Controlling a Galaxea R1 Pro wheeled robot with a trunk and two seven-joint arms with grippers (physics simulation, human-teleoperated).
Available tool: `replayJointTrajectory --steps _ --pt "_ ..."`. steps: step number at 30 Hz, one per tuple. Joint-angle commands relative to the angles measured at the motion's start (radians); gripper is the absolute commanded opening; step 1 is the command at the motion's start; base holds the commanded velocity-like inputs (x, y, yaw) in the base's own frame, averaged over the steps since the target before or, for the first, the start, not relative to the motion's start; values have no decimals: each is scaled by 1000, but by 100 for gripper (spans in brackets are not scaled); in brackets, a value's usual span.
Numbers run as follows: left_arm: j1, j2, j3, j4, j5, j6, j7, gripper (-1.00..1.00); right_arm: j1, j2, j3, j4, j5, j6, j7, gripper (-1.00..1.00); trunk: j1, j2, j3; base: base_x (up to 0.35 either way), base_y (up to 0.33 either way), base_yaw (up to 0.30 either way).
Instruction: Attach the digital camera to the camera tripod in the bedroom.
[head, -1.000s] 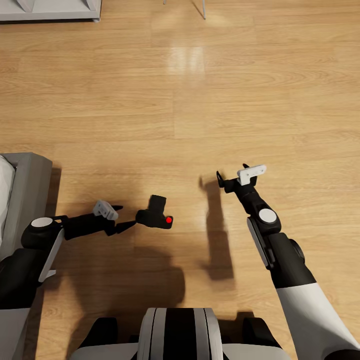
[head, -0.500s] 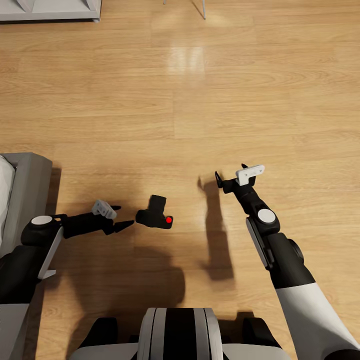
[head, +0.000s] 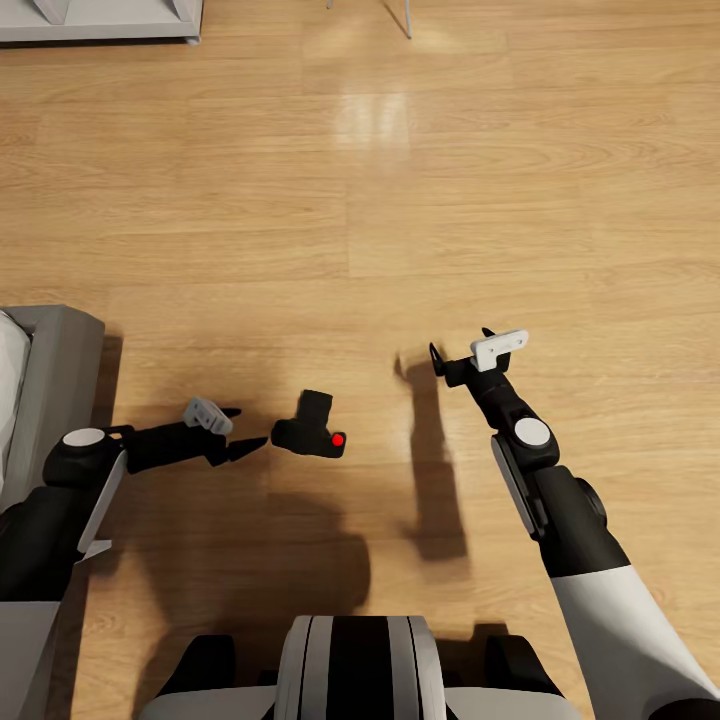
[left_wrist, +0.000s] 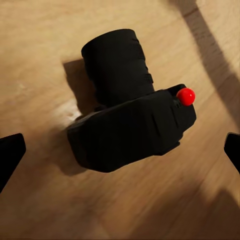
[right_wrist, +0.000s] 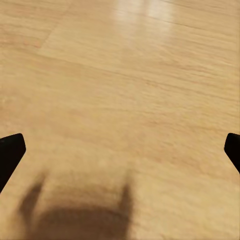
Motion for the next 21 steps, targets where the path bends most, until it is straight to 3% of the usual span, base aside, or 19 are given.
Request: replayJointTrajectory --steps 1,6,13,21 --pt "-1 0 -1 -1 0 1 -1 100 0 0 1 -2 11 6 3 100 0 0 -1 0 0 0" --pt "-1 0 -1 -2 -1 -49 3 100 0 0 1 -2 11 -9 3 100 0 0 -1 0 0 0" --pt "-1 -4 -1 -3 0 -86 5 100 0 0 3 -2 9 -85 3 100 0 0 -1 0 0 0" --pt "-1 -29 -2 0 -1 -99 6 100 0 0 18 -1 4 -144 3 100 0 0 -1 0 0 0"
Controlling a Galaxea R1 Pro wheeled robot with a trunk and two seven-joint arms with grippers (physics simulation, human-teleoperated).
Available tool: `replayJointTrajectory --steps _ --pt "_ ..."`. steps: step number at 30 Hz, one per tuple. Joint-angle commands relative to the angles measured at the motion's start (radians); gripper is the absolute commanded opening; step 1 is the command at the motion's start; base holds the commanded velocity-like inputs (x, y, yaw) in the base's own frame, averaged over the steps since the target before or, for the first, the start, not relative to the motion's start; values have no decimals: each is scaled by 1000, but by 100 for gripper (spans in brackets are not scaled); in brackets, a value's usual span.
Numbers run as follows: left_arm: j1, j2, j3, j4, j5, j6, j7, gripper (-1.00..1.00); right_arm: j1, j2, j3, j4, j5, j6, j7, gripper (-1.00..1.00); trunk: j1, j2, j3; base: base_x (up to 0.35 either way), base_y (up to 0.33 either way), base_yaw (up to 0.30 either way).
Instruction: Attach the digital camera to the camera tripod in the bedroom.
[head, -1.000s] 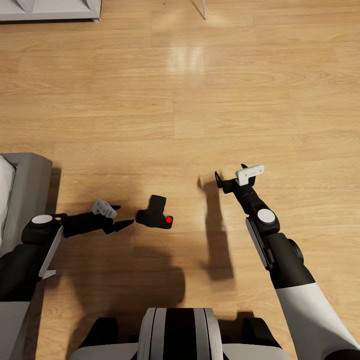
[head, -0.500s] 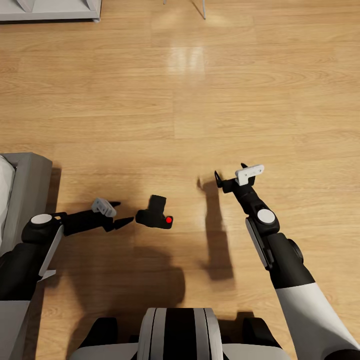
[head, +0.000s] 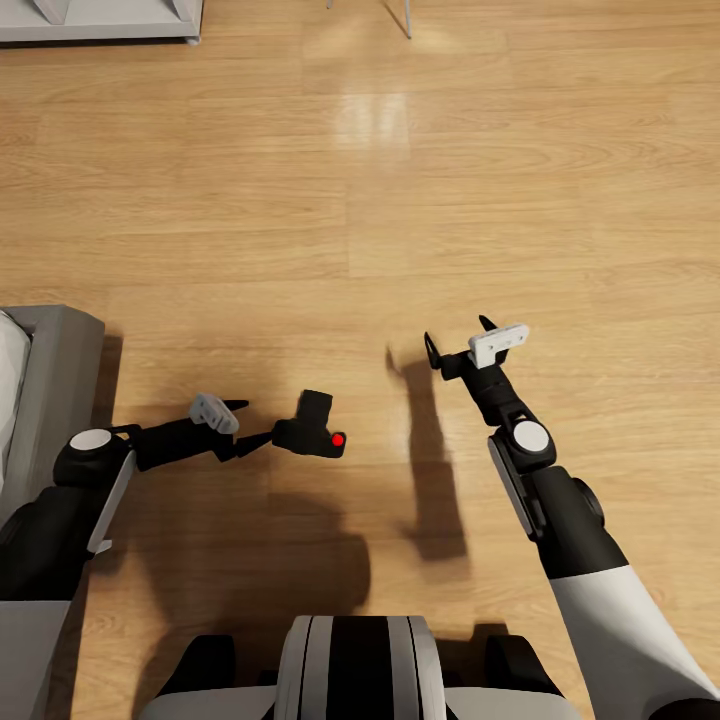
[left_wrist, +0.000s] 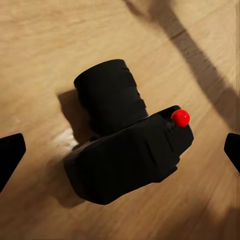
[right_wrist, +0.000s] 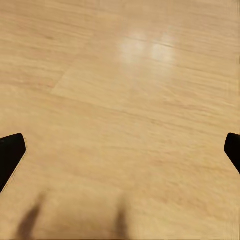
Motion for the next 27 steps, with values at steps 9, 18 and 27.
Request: replayJointTrajectory --steps 9,18,27 --pt "0 -32 -2 1 -49 4 -1 100 0 0 10 2 9 -12 1 100 0 0 0 0 0 0" --pt "0 -60 -5 1 -119 3 -2 100 0 0 12 3 9 -12 0 100 0 0 0 0 0 0" --pt "0 -80 -33 4 -142 2 -2 100 0 0 12 3 9 -12 0 100 0 0 0 0 0 0"
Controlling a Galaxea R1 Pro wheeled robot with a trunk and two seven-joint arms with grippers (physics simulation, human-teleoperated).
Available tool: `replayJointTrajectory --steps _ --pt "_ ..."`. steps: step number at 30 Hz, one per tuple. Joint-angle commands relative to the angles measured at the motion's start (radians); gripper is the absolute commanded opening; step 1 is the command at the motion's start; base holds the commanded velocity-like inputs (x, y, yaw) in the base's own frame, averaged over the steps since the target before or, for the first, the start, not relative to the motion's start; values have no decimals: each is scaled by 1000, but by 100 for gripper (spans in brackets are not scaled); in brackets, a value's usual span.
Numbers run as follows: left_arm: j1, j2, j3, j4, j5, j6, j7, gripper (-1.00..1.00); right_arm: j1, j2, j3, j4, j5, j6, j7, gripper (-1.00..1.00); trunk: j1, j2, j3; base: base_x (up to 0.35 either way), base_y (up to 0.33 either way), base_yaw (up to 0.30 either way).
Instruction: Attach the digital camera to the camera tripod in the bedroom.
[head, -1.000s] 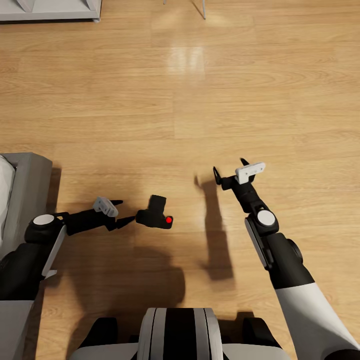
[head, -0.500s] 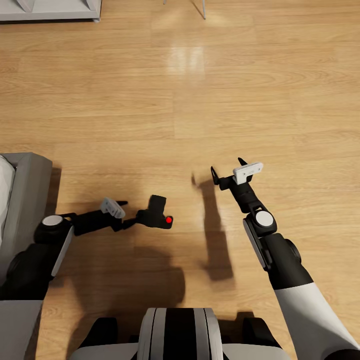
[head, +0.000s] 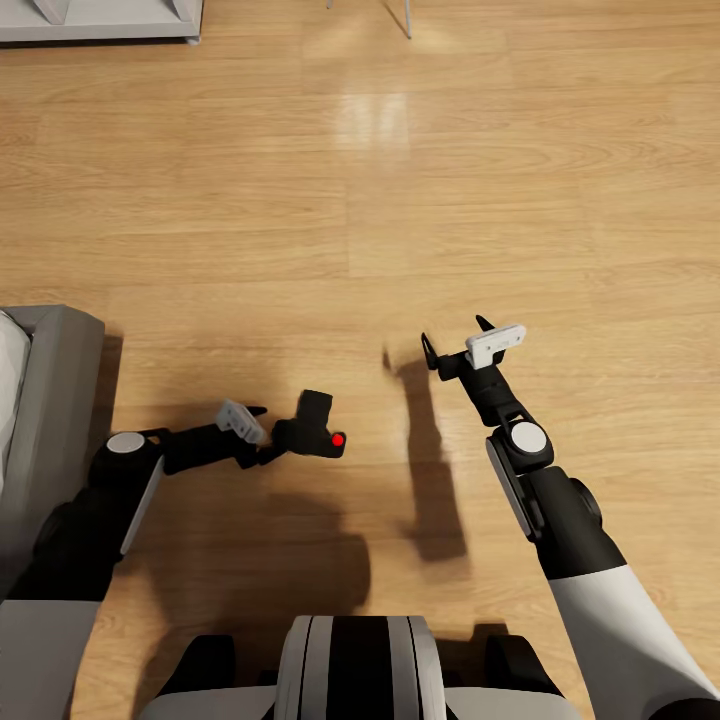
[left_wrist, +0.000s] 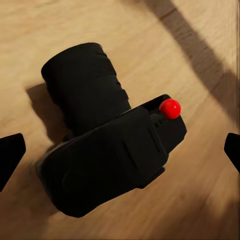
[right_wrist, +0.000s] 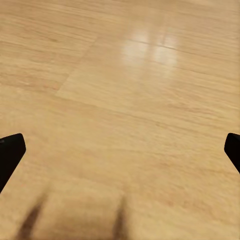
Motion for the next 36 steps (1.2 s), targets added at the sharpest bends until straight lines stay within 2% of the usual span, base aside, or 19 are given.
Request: replayJointTrajectory --steps 1,11,30,36 --pt "0 0 -6 -1 -4 8 -4 100 0 0 0 0 10 -2 1 100 0 0 0 0 0 0" --pt "0 -3 -46 1 -7 8 -4 100 0 0 0 0 10 -2 1 100 0 0 0 0 0 0" --pt "0 0 -66 -2 -12 3 -3 100 0 0 0 0 10 -2 1 100 0 0 0 0 0 0" --pt "0 0 -70 -6 -48 -26 1 100 0 0 0 1 10 -2 1 100 0 0 0 0 0 0"
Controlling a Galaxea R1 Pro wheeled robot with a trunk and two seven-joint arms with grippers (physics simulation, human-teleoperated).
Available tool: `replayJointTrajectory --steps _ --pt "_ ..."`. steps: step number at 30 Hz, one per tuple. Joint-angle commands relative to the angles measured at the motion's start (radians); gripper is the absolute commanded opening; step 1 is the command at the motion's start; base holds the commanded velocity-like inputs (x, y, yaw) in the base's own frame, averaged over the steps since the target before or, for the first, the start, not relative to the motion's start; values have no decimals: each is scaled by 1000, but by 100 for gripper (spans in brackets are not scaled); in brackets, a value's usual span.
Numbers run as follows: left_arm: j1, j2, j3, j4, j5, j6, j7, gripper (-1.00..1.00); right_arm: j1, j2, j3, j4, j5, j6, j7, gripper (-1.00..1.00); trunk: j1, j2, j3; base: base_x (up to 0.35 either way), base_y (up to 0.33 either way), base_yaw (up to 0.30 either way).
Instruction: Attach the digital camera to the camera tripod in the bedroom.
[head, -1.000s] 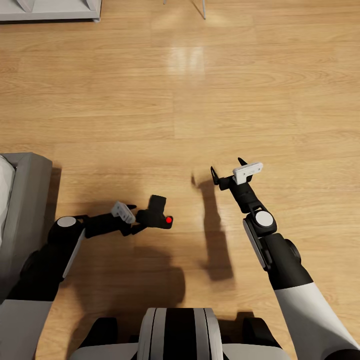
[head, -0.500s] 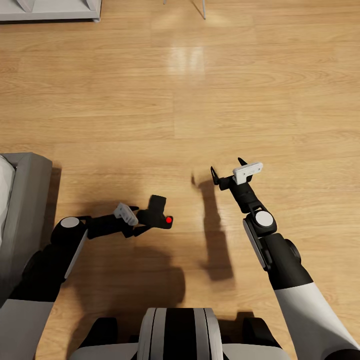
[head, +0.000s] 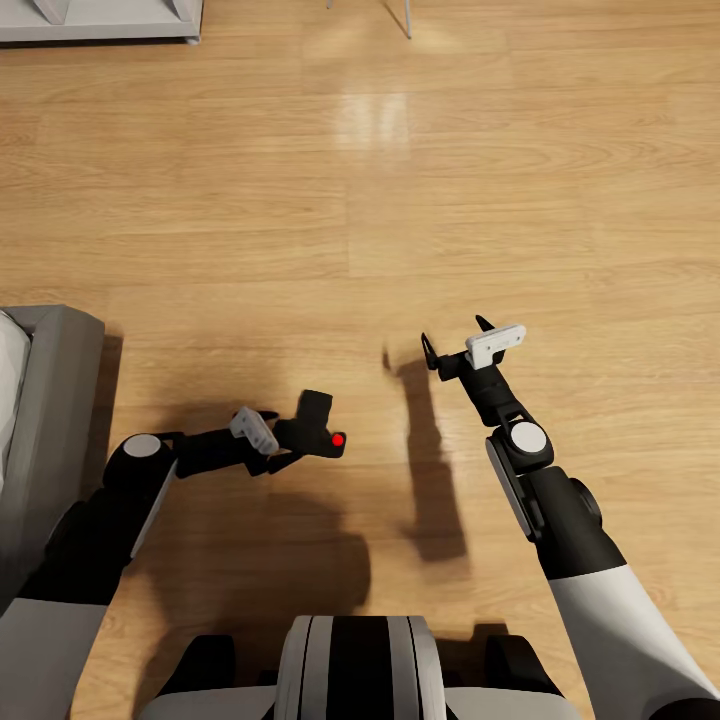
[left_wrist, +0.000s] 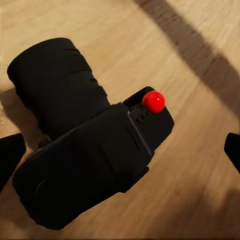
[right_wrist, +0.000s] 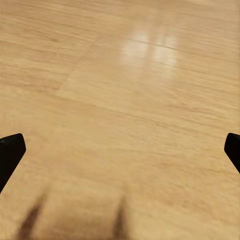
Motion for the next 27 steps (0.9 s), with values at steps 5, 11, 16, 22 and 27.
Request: replayJointTrajectory --steps 5,11,16,22,27 --pt "0 -2 -2 -3 -84 -20 23 100 0 0 0 0 10 -2 1 100 0 0 0 0 0 0" --pt "0 -6 -4 -4 -173 -32 53 100 0 0 0 1 10 -2 1 100 0 0 0 0 0 0" --pt "0 -10 -4 -6 -219 -39 67 100 0 0 0 0 10 -2 1 100 0 0 0 0 0 0" --pt "0 -13 -4 -8 -235 -50 73 100 0 0 0 1 10 -2 1 100 0 0 0 0 0 0" --pt "0 -14 -4 -10 -240 -61 96 100 0 0 0 1 10 -2 1 100 0 0 0 0 0 0"
